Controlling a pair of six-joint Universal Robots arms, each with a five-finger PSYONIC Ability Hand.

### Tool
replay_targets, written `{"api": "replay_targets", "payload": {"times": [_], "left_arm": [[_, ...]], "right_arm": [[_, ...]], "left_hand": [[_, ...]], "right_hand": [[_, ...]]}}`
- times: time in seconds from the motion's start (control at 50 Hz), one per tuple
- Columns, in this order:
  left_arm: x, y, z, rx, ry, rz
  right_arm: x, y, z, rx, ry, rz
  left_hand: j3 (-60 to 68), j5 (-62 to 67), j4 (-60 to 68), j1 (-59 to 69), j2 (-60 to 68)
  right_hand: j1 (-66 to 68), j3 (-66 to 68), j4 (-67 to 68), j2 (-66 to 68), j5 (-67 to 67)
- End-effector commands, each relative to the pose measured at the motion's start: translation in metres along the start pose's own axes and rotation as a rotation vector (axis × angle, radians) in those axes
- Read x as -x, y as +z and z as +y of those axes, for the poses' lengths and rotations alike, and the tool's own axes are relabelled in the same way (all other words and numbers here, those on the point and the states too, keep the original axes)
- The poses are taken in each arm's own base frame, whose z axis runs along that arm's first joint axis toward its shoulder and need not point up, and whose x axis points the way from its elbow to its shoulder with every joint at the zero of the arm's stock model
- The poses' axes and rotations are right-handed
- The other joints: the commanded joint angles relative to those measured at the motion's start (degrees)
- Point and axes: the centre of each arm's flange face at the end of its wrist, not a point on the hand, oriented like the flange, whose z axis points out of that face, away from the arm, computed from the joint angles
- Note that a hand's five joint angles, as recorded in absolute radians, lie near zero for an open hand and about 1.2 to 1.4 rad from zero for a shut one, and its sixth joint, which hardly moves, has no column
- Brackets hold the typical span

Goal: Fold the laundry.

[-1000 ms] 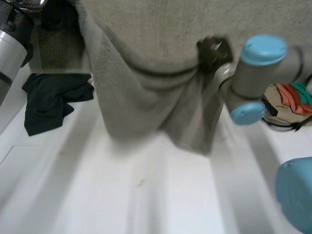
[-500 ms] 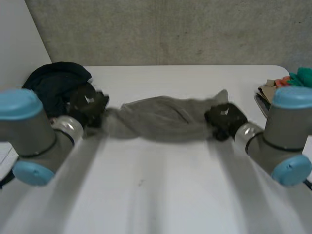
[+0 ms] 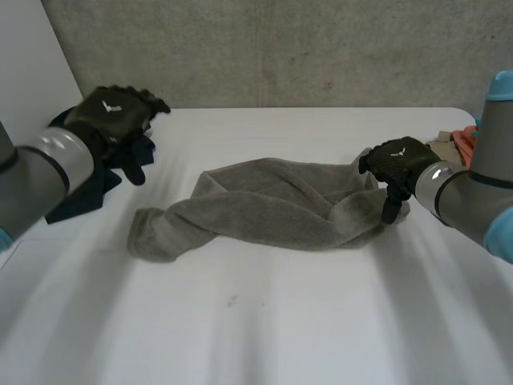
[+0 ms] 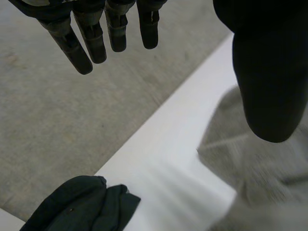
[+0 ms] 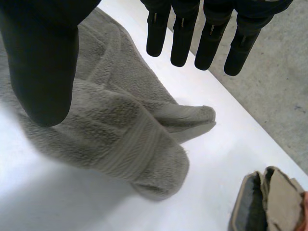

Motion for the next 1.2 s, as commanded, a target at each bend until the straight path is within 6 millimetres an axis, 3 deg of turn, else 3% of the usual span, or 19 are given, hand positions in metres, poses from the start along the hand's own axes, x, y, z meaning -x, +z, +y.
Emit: {"api": "replay_targets", "payload": {"times": [0.02, 0.18, 0.5, 0.62, 0.68, 0.7, 0.72, 0.76, 0.78, 0.84, 0.86, 0.92, 0.94, 1.02, 1.1, 1.14, 1.2], "left_arm": [[0.020, 0.023, 0.002, 0.073, -0.186, -0.023], [0.012, 0.043, 0.056, 0.441, -0.263, -0.059], [-0.034, 0.058, 0.102, 0.573, -0.176, 0.055], [-0.041, 0.061, 0.105, 0.575, -0.109, 0.074], [-0.041, 0.066, 0.103, 0.549, -0.068, 0.067], [-0.041, 0.068, 0.101, 0.535, -0.056, 0.058], [-0.038, 0.073, 0.094, 0.493, -0.028, 0.031], [-0.032, 0.080, 0.084, 0.434, -0.003, -0.013], [-0.023, 0.088, 0.068, 0.345, 0.021, -0.073], [-0.005, 0.100, 0.033, 0.159, 0.045, -0.182], [0.009, 0.106, 0.006, 0.014, 0.049, -0.261], [0.031, 0.108, -0.038, -0.218, 0.043, -0.383], [0.043, 0.105, -0.065, -0.368, 0.036, -0.451], [0.067, 0.093, -0.115, -0.693, 0.019, -0.584], [0.069, 0.088, -0.120, -0.751, 0.012, -0.604], [0.068, 0.091, -0.111, -0.712, 0.009, -0.594], [0.059, 0.098, -0.078, -0.582, -0.004, -0.557]], "right_arm": [[-0.003, 0.024, 0.000, -0.048, -0.146, -0.036], [-0.008, 0.049, 0.012, -0.057, -0.257, -0.088], [-0.012, 0.068, 0.046, 0.016, -0.257, -0.156], [-0.009, 0.079, 0.057, 0.038, -0.211, -0.160], [-0.007, 0.085, 0.060, 0.039, -0.182, -0.162], [-0.007, 0.086, 0.059, 0.034, -0.177, -0.158], [-0.011, 0.090, 0.054, 0.003, -0.177, -0.131], [-0.021, 0.097, 0.044, -0.054, -0.180, -0.069], [-0.028, 0.100, 0.037, -0.088, -0.180, -0.028], [-0.061, 0.106, -0.002, -0.246, -0.131, 0.199], [-0.079, 0.104, -0.027, -0.339, -0.089, 0.326], [-0.103, 0.094, -0.064, -0.503, -0.023, 0.495], [-0.115, 0.085, -0.086, -0.616, 0.010, 0.579], [-0.134, 0.062, -0.127, -0.854, 0.027, 0.701], [-0.128, 0.059, -0.133, -0.911, 0.033, 0.685], [-0.119, 0.063, -0.128, -0.891, 0.035, 0.644], [-0.098, 0.078, -0.103, -0.798, 0.033, 0.533]], "left_hand": [[-2.5, -3.0, -1.8, -2.9, -2.0], [-2.4, -2.9, -1.8, -2.9, -2.0], [4.1, 3.6, 4.8, 3.7, 4.6], [21.1, 20.6, 21.8, 20.6, 21.6], [47.8, 47.3, 48.5, 47.3, 48.3], [57.4, 56.9, 58.0, 56.9, 57.8], [67.4, 66.9, 68.1, 67.0, 67.9], [67.5, 67.0, 68.2, 67.1, 68.0], [67.5, 67.0, 68.2, 67.1, 68.0], [67.5, 67.0, 68.2, 67.1, 68.0], [67.5, 67.0, 68.2, 67.1, 68.0], [67.5, 67.0, 68.2, 67.1, 68.0], [67.5, 67.0, 68.2, 67.1, 68.0], [67.5, 67.0, 68.2, 67.1, 68.0], [67.5, 67.0, 68.2, 67.1, 68.0], [67.5, 67.0, 68.2, 67.1, 68.0], [67.5, 67.0, 68.2, 67.1, 68.0]], "right_hand": [[-1.0, -0.8, 0.3, -1.1, 1.9], [-0.9, -0.6, 0.5, -1.0, 2.1], [-0.9, -0.6, 0.5, -1.0, 2.1], [22.1, 22.4, 23.5, 22.0, 25.1], [47.5, 47.8, 48.9, 47.4, 50.5], [56.1, 56.4, 57.5, 56.0, 59.1], [56.2, 56.4, 57.6, 56.1, 59.2], [56.2, 56.4, 57.6, 56.1, 59.2], [56.2, 56.4, 57.6, 56.1, 59.2], [56.2, 56.4, 57.6, 56.1, 59.2], [56.2, 56.4, 57.6, 56.1, 59.2], [56.2, 56.4, 57.6, 56.1, 59.2], [56.2, 56.4, 57.6, 56.1, 59.2], [56.2, 56.4, 57.6, 56.1, 59.2], [56.2, 56.4, 57.6, 56.1, 59.2], [56.2, 56.4, 57.6, 56.1, 59.2], [56.2, 56.4, 57.6, 56.1, 59.2]]}}
